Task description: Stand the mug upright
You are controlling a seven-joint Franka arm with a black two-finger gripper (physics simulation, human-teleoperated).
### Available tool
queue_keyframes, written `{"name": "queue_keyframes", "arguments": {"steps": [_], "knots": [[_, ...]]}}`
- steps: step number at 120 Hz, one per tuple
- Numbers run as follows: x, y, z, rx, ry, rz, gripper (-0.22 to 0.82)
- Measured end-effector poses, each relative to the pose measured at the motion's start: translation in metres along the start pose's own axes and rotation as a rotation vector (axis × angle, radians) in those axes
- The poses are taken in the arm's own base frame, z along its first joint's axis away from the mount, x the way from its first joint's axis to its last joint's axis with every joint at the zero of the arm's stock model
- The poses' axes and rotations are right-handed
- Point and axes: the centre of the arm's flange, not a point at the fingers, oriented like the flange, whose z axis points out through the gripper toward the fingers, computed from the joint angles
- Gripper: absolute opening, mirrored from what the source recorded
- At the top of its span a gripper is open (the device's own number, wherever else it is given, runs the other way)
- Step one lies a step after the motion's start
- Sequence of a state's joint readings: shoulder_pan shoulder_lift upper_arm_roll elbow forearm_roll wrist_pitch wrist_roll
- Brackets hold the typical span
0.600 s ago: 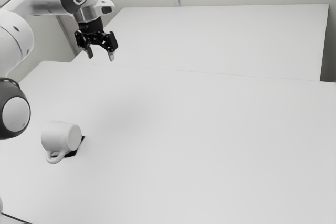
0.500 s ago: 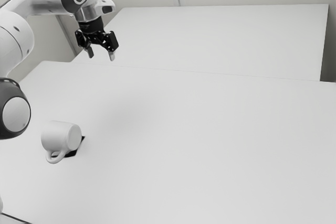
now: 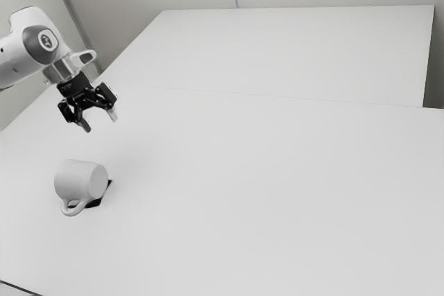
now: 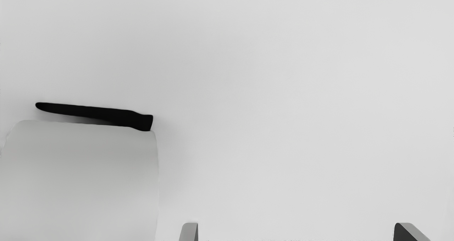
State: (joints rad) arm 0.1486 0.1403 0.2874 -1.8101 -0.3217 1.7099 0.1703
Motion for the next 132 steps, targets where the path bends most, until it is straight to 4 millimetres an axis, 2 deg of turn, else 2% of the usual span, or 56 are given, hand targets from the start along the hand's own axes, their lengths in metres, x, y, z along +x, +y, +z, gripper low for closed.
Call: {"name": "queue_keyframes", "arguments": {"steps": [22,35,66,82,132], "knots": [[-0.032,-0.063,0.005,-0.14,0.046,-0.07,0.6],[-0.048,-0.092,0.003,-0.184,0.079,-0.073,0.6],[-0.067,-0.149,-0.004,-0.223,0.106,-0.009,0.6],[-0.065,-0.167,0.005,-0.219,0.083,0.041,0.6],[-0.038,-0.199,0.046,-0.291,0.087,0.168,0.6]]}}
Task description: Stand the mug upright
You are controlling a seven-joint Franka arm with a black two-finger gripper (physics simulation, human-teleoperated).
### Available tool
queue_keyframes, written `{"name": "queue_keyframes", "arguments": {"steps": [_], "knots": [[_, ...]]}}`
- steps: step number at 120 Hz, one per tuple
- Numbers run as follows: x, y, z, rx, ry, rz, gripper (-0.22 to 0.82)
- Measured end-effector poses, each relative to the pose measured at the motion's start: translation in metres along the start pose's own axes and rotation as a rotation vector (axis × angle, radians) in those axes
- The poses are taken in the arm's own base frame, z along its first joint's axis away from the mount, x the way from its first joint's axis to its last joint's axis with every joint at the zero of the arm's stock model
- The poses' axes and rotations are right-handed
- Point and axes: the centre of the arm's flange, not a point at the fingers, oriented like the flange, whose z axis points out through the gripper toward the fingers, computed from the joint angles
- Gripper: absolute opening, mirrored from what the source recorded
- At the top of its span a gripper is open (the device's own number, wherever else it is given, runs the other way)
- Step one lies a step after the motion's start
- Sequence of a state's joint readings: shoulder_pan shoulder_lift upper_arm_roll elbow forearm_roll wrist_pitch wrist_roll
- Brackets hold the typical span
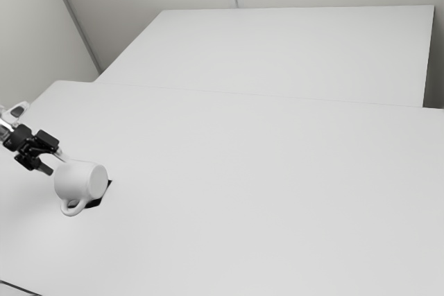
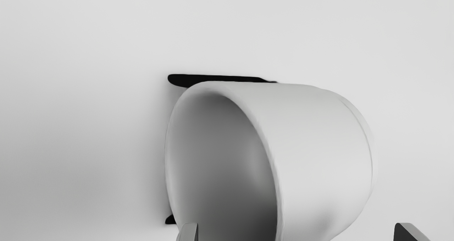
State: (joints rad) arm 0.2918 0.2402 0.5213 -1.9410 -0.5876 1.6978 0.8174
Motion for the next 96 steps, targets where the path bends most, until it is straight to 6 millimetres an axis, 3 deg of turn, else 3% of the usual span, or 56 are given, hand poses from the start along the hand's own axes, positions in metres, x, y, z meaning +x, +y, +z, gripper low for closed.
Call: {"name": "queue_keyframes", "arguments": {"steps": [32,68,96], "knots": [[0.0,-0.006,0.016,-0.158,0.079,0.06,0.6],[-0.016,-0.017,0.04,-0.31,0.104,0.078,0.6],[-0.023,-0.018,0.046,-0.384,0.122,0.104,0.56]]}}
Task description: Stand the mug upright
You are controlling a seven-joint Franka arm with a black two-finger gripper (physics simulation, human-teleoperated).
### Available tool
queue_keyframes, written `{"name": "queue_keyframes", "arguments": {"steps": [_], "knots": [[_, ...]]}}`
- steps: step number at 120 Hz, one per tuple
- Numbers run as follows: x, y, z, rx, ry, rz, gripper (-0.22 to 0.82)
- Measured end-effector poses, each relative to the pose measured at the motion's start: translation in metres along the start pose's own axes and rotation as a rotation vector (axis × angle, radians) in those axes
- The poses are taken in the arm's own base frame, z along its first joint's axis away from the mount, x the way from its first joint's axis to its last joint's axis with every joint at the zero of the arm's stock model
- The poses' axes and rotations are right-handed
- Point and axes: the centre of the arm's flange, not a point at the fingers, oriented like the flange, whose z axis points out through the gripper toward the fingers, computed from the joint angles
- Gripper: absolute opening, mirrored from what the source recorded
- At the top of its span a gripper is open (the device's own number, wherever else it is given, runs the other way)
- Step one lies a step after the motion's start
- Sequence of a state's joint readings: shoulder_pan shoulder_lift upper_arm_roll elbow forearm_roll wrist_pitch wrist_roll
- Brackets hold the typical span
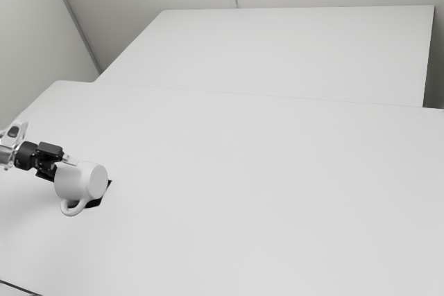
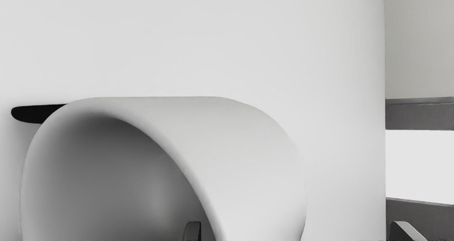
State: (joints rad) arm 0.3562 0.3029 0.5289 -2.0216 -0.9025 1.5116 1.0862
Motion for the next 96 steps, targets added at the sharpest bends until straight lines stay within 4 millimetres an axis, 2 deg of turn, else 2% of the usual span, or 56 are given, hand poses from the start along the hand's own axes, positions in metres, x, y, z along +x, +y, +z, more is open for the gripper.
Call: {"name": "queue_keyframes", "arguments": {"steps": [41,77,96], "knots": [[-0.012,-0.005,-0.002,-0.038,0.01,0.03,0.31],[-0.017,-0.008,-0.002,-0.047,0.01,0.047,-0.01],[-0.018,-0.007,-0.003,-0.038,0.013,0.06,-0.08]]}}
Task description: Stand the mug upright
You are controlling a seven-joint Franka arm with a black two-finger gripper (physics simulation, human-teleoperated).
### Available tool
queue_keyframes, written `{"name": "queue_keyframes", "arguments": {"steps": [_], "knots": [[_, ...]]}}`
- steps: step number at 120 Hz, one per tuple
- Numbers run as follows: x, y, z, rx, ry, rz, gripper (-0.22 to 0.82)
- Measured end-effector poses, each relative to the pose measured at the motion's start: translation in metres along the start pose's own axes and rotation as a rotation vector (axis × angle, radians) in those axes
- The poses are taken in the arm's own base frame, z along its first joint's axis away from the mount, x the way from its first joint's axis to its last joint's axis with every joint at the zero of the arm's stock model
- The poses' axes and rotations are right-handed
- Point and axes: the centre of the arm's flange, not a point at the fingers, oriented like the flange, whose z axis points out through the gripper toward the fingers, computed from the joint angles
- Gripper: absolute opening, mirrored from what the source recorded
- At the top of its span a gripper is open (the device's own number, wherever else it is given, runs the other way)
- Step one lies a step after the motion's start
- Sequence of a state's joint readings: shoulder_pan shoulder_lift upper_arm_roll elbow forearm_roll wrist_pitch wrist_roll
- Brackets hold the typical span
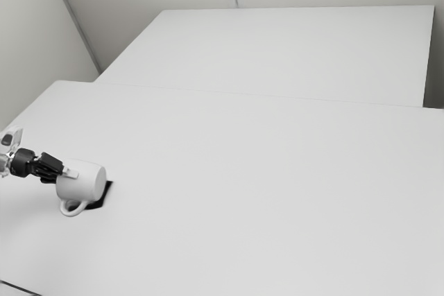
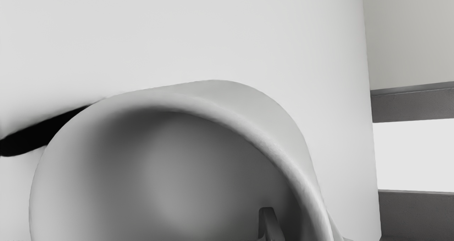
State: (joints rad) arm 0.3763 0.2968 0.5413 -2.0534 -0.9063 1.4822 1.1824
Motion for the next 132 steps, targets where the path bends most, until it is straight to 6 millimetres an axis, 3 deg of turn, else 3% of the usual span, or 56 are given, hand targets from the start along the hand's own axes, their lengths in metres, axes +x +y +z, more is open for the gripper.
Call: {"name": "queue_keyframes", "arguments": {"steps": [31,47,70,90,108,132], "knots": [[0.016,0.033,-0.013,0.044,0.019,0.096,-0.12],[0.042,0.065,0.005,0.078,-0.028,0.186,-0.12],[0.088,0.127,0.06,0.203,-0.191,0.342,-0.12],[0.115,0.178,0.127,0.39,-0.391,0.479,-0.13],[0.125,0.223,0.19,0.573,-0.558,0.59,-0.12],[0.118,0.26,0.244,0.768,-0.636,0.649,-0.12]]}}
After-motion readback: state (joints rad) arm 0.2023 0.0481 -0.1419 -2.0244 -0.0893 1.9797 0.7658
